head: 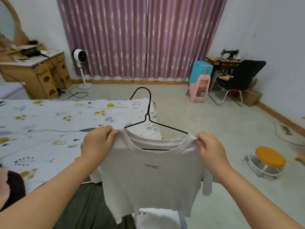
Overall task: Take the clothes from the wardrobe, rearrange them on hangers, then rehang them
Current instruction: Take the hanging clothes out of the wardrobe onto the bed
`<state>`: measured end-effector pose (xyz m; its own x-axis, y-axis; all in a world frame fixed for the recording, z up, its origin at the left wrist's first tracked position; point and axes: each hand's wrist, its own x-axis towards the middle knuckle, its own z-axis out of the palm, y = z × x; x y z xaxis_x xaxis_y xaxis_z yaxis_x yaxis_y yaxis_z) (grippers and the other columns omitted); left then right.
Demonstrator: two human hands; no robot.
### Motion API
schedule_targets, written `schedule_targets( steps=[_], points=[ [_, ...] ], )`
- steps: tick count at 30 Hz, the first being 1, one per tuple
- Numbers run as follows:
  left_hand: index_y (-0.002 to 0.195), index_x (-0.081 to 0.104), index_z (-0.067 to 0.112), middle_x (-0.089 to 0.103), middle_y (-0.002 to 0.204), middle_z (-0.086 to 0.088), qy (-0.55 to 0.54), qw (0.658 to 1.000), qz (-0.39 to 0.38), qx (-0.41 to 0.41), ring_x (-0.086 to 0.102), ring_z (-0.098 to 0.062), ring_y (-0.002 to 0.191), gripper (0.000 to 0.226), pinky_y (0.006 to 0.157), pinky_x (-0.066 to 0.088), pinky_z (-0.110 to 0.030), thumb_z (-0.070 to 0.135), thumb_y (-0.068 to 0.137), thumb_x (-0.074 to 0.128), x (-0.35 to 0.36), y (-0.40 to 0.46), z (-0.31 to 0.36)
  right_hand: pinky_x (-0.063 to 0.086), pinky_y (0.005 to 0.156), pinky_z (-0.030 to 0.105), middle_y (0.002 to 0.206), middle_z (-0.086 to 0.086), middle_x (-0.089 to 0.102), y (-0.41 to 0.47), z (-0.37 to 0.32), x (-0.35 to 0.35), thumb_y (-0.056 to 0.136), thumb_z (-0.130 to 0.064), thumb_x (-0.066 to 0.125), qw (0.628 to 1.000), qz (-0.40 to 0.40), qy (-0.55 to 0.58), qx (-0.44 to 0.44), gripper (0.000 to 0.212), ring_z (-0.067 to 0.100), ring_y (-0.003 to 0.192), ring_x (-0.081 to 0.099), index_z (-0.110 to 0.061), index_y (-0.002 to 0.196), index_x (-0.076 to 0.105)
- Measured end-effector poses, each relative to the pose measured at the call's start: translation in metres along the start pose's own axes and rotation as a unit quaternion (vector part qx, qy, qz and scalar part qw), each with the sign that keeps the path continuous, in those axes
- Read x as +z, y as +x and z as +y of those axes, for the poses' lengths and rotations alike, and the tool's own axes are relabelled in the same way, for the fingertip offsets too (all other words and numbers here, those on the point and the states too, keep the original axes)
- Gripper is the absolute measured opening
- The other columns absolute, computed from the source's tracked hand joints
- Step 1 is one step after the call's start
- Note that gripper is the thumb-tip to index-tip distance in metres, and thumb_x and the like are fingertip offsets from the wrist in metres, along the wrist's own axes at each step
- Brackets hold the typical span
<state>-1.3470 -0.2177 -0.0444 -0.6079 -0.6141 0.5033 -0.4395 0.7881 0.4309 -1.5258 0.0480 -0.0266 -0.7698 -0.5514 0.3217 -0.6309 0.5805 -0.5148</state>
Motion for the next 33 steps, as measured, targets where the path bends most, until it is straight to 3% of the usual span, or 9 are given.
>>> schedule_targets(
  steps=[15, 21, 23, 26, 28, 30, 33],
  points=[
    [0.074, 0.065, 0.01, 0.065, 0.071, -0.007, 0.042, 0.996, 0.052, -0.054, 0.055, -0.028, 0.071, 0.021, 0.061, 0.03, -0.03, 0.022, 0.089, 0.058, 0.06, 0.105, -0.039, 0.039, 0.068, 0.035, 0.076, 0.006, 0.06, 0.14, 0.012, 0.068, 0.088, 0.001, 0.046, 0.998, -0.013, 0.051, -0.022, 0.018, 0.026, 0.075, 0.052, -0.009, 0.081, 0.06],
    [0.075, 0.065, 0.01, 0.064, 0.071, -0.007, 0.063, 0.994, 0.054, -0.078, 0.054, -0.027, 0.07, 0.022, 0.06, 0.03, -0.03, 0.025, 0.09, 0.058, 0.078, 0.144, -0.065, 0.034, 0.063, 0.034, 0.072, 0.007, 0.059, 0.2, 0.007, 0.104, 0.083, 0.005, 0.046, 0.998, -0.01, 0.054, -0.043, 0.02, 0.027, 0.07, 0.051, -0.008, 0.079, 0.06],
    [0.075, 0.064, 0.01, 0.064, 0.071, -0.007, 0.075, 0.992, 0.053, -0.088, 0.049, -0.023, 0.068, 0.022, 0.061, 0.029, -0.03, 0.026, 0.089, 0.058, 0.084, 0.158, -0.071, 0.031, 0.059, 0.029, 0.067, 0.006, 0.057, 0.222, 0.006, 0.117, 0.08, 0.008, 0.046, 0.996, -0.014, 0.067, -0.057, 0.023, 0.026, 0.067, 0.049, -0.01, 0.074, 0.058],
    [0.079, 0.065, 0.009, 0.065, 0.073, -0.01, 0.086, 0.988, 0.056, -0.116, 0.055, -0.031, 0.074, 0.021, 0.062, 0.03, -0.03, 0.025, 0.09, 0.058, 0.095, 0.181, -0.078, 0.034, 0.057, 0.016, 0.056, -0.009, 0.048, 0.257, 0.003, 0.138, 0.076, 0.011, 0.044, 0.991, -0.02, 0.106, -0.076, 0.043, 0.016, 0.057, 0.044, -0.03, 0.063, 0.048],
    [0.09, 0.067, 0.008, 0.067, 0.083, -0.014, 0.095, 0.984, 0.06, -0.14, 0.058, -0.035, 0.084, 0.018, 0.066, 0.033, -0.033, 0.022, 0.09, 0.056, 0.108, 0.195, -0.083, 0.035, 0.056, 0.011, 0.053, -0.012, 0.046, 0.284, 0.005, 0.154, 0.073, 0.013, 0.043, 0.988, -0.033, 0.128, -0.073, 0.051, 0.005, 0.054, 0.043, -0.035, 0.058, 0.041],
    [0.113, 0.062, 0.007, 0.065, 0.108, -0.016, 0.109, 0.98, 0.056, -0.159, 0.055, -0.036, 0.104, 0.027, 0.083, 0.039, -0.04, 0.017, 0.089, 0.056, 0.126, 0.21, -0.088, 0.033, 0.052, 0.011, 0.052, -0.008, 0.044, 0.316, 0.011, 0.175, 0.073, 0.016, 0.043, 0.987, -0.043, 0.139, -0.074, 0.05, 0.004, 0.051, 0.039, -0.031, 0.055, 0.039],
    [0.139, 0.039, 0.008, 0.038, 0.145, -0.014, 0.139, 0.969, 0.04, -0.2, 0.034, -0.033, 0.131, 0.055, 0.107, 0.024, -0.044, 0.013, 0.087, 0.056, 0.164, 0.232, -0.098, 0.03, 0.05, 0.011, 0.052, -0.005, 0.045, 0.372, 0.028, 0.217, 0.075, 0.016, 0.044, 0.985, -0.06, 0.143, -0.076, 0.046, 0.008, 0.052, 0.039, -0.027, 0.057, 0.04]
  ],
)
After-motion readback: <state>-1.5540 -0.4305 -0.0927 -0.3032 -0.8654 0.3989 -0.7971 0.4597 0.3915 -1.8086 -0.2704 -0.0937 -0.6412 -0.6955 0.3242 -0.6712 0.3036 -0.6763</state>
